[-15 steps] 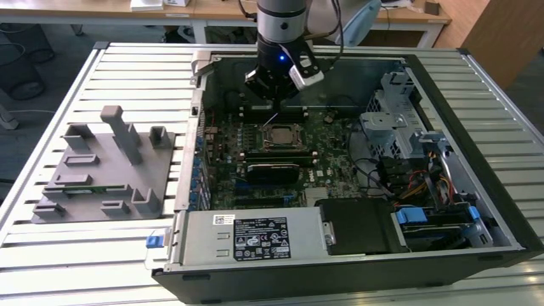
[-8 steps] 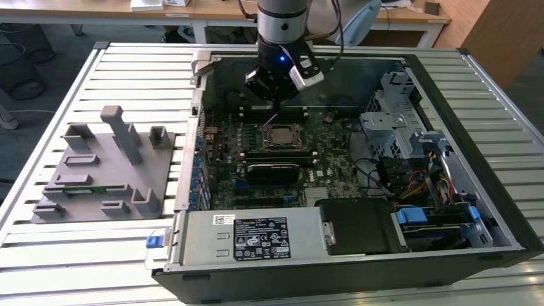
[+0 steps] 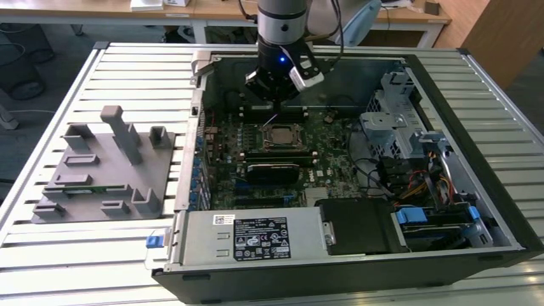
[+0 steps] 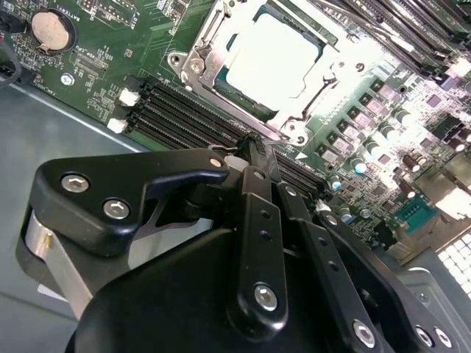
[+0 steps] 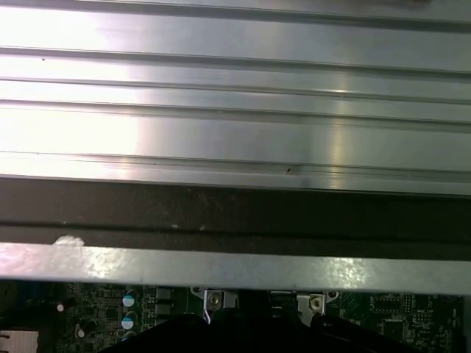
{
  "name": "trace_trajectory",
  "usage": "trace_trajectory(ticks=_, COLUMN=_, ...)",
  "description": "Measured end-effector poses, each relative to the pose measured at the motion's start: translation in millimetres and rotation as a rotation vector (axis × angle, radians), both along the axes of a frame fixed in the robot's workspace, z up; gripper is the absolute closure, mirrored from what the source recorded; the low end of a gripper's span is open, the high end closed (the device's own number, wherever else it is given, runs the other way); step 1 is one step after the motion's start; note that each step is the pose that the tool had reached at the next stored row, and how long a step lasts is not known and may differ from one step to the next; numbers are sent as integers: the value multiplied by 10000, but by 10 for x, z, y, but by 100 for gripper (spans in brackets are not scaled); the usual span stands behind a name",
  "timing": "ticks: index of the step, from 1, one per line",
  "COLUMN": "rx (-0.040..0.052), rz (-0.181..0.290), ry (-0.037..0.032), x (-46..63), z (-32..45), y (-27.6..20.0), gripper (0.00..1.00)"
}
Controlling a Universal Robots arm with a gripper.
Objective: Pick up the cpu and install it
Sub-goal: 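Install the first cpu locking lever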
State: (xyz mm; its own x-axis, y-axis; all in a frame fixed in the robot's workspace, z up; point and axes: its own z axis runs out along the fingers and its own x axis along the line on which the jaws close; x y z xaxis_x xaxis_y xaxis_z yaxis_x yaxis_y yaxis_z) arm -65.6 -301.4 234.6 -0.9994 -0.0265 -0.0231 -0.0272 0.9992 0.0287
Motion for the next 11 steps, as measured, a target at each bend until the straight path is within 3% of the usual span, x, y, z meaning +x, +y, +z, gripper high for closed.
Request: trace_trajectory(ticks=11, rx=1, rz=6, ry=0, x=72, z=-42, y=3, gripper=89)
